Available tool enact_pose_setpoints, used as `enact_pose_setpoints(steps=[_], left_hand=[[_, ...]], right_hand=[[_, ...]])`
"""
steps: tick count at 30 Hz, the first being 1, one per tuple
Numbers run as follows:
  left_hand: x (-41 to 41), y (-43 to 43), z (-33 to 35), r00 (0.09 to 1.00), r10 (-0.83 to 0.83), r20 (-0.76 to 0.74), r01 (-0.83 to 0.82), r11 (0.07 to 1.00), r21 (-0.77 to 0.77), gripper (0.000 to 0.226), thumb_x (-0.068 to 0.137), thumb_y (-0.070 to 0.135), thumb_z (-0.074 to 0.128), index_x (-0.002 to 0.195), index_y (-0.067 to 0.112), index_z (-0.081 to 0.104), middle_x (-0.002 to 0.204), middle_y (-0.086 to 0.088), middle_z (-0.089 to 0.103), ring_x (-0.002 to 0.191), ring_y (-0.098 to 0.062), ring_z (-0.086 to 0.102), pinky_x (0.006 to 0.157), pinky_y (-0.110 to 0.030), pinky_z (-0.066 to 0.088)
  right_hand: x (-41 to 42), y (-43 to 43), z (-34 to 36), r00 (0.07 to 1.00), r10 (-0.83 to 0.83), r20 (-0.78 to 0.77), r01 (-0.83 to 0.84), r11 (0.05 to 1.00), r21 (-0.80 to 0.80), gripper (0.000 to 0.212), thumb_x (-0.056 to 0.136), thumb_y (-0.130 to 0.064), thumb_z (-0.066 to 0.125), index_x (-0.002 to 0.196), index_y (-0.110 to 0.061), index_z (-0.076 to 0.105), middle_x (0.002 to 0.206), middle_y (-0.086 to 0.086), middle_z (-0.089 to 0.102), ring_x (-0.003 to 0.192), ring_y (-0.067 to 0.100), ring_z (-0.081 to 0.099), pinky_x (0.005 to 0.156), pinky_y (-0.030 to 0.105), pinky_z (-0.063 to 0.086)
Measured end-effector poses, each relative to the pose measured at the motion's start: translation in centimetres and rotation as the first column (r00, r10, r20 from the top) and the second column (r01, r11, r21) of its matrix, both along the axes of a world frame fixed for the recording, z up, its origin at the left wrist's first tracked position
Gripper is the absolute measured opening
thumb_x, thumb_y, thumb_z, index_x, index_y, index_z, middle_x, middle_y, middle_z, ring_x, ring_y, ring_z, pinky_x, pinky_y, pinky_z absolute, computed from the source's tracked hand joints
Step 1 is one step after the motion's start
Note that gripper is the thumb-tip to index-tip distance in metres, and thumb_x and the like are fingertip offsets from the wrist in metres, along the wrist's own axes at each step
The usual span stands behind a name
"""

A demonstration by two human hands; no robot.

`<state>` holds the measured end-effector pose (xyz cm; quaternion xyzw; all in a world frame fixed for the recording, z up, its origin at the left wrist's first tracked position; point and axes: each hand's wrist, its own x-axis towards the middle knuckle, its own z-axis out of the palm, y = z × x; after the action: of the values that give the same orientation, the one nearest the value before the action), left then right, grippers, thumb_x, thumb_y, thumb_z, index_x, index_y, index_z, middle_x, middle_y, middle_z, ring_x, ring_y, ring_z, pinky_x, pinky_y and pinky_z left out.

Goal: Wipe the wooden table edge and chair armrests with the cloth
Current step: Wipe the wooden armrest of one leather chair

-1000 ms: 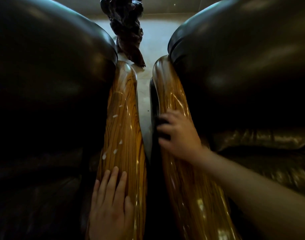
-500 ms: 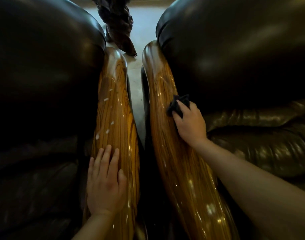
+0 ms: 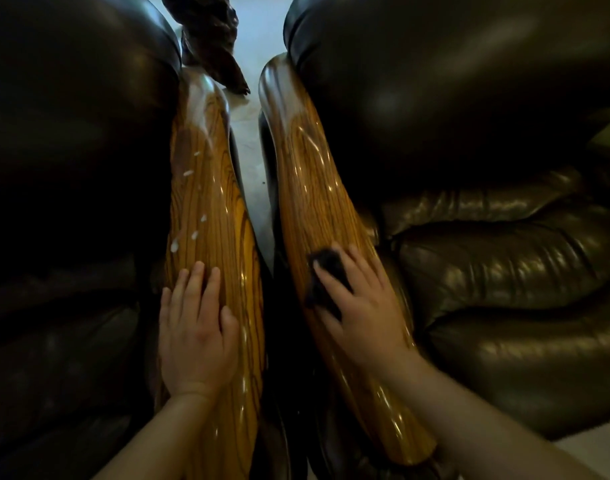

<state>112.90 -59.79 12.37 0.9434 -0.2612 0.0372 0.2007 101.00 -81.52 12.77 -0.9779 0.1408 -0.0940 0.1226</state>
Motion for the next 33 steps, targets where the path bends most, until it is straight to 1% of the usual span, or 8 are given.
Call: enact_pose_setpoints(steps=[5, 9, 12, 16, 20, 22, 28, 33], left_hand=[[0.0, 0.2, -0.3, 1.000, 0.004, 0.006, -0.004, 1.000, -0.016, 0.055, 0.095, 0.032, 0.033, 0.148, 0.015, 0.035, 0.157, -0.007, 0.031, 0.149, -0.019, 0.017, 0.121, -0.047, 0.012], [0.0, 0.1, -0.1, 1.000, 0.001, 0.011, -0.001, 1.000, -0.026, 0.055, 0.094, 0.031, 0.034, 0.147, 0.014, 0.037, 0.156, -0.008, 0.033, 0.148, -0.021, 0.019, 0.121, -0.048, 0.013], [0.1, 0.1, -0.3, 1.000, 0.000, 0.016, 0.000, 1.000, -0.024, 0.055, 0.095, 0.031, 0.033, 0.147, 0.014, 0.037, 0.156, -0.008, 0.033, 0.148, -0.021, 0.019, 0.121, -0.048, 0.013], [0.1, 0.3, -0.7, 1.000, 0.001, 0.023, -0.001, 1.000, -0.031, 0.054, 0.096, 0.032, 0.033, 0.147, 0.016, 0.035, 0.157, -0.007, 0.031, 0.149, -0.020, 0.018, 0.121, -0.047, 0.012], [0.1, 0.1, -0.4, 1.000, 0.014, 0.025, -0.013, 1.000, -0.028, 0.054, 0.096, 0.031, 0.035, 0.147, 0.016, 0.036, 0.157, -0.007, 0.032, 0.148, -0.019, 0.018, 0.122, -0.045, 0.011], [-0.1, 0.1, -0.2, 1.000, 0.016, 0.022, -0.015, 1.000, -0.018, 0.053, 0.096, 0.030, 0.035, 0.147, 0.016, 0.037, 0.157, -0.008, 0.032, 0.148, -0.021, 0.019, 0.122, -0.046, 0.011], [-0.1, 0.2, -0.1, 1.000, 0.013, 0.018, -0.013, 1.000, -0.015, 0.052, 0.097, 0.028, 0.037, 0.148, 0.017, 0.035, 0.157, -0.008, 0.031, 0.148, -0.022, 0.019, 0.122, -0.045, 0.010], [-0.2, 0.3, -0.3, 1.000, 0.007, 0.024, -0.007, 1.000, -0.009, 0.051, 0.098, 0.029, 0.035, 0.148, 0.018, 0.032, 0.157, -0.008, 0.030, 0.148, -0.022, 0.018, 0.122, -0.046, 0.009]], right_hand=[[9.7, -2.4, 2.2, 1.000, 0.005, 0.003, -0.004, 0.992, -0.124, 0.047, 0.086, -0.052, 0.051, 0.130, -0.037, 0.058, 0.156, 0.001, 0.036, 0.149, 0.030, 0.018, 0.119, 0.056, 0.012], [1.0, -0.3, -0.9, 0.922, 0.384, -0.045, -0.385, 0.904, -0.187, 0.040, 0.082, -0.045, 0.059, 0.119, -0.029, 0.065, 0.158, 0.002, 0.033, 0.151, 0.031, 0.013, 0.118, 0.059, 0.010], [-6.7, 0.1, -3.2, 0.855, 0.511, -0.090, -0.518, 0.834, -0.189, 0.043, 0.085, -0.043, 0.064, 0.125, -0.029, 0.062, 0.164, -0.001, 0.021, 0.150, 0.033, 0.015, 0.117, 0.061, 0.016], [-5.4, -1.1, -2.5, 0.870, 0.492, -0.028, -0.489, 0.855, -0.170, 0.046, 0.083, -0.045, 0.067, 0.126, -0.032, 0.062, 0.163, -0.001, 0.021, 0.150, 0.032, 0.017, 0.116, 0.061, 0.018], [2.3, -1.7, -0.2, 0.975, 0.207, 0.086, -0.197, 0.974, -0.108, 0.045, 0.085, -0.044, 0.061, 0.128, -0.033, 0.060, 0.161, -0.001, 0.027, 0.151, 0.029, 0.014, 0.117, 0.060, 0.013], [2.4, -1.1, -0.2, 0.974, 0.219, 0.050, -0.212, 0.971, -0.115, 0.042, 0.087, -0.043, 0.059, 0.127, -0.032, 0.061, 0.161, -0.002, 0.027, 0.151, 0.029, 0.012, 0.117, 0.060, 0.013], [-13.0, 1.0, -4.8, 0.771, 0.602, -0.205, -0.632, 0.765, -0.129, 0.038, 0.079, -0.042, 0.068, 0.115, -0.029, 0.067, 0.164, -0.001, 0.018, 0.150, 0.034, 0.014, 0.118, 0.061, 0.009], [-13.3, -0.1, -4.6, 0.699, 0.682, -0.217, -0.714, 0.683, -0.155, 0.039, 0.081, -0.043, 0.070, 0.118, -0.030, 0.065, 0.164, 0.000, 0.018, 0.151, 0.033, 0.015, 0.118, 0.061, 0.013]])
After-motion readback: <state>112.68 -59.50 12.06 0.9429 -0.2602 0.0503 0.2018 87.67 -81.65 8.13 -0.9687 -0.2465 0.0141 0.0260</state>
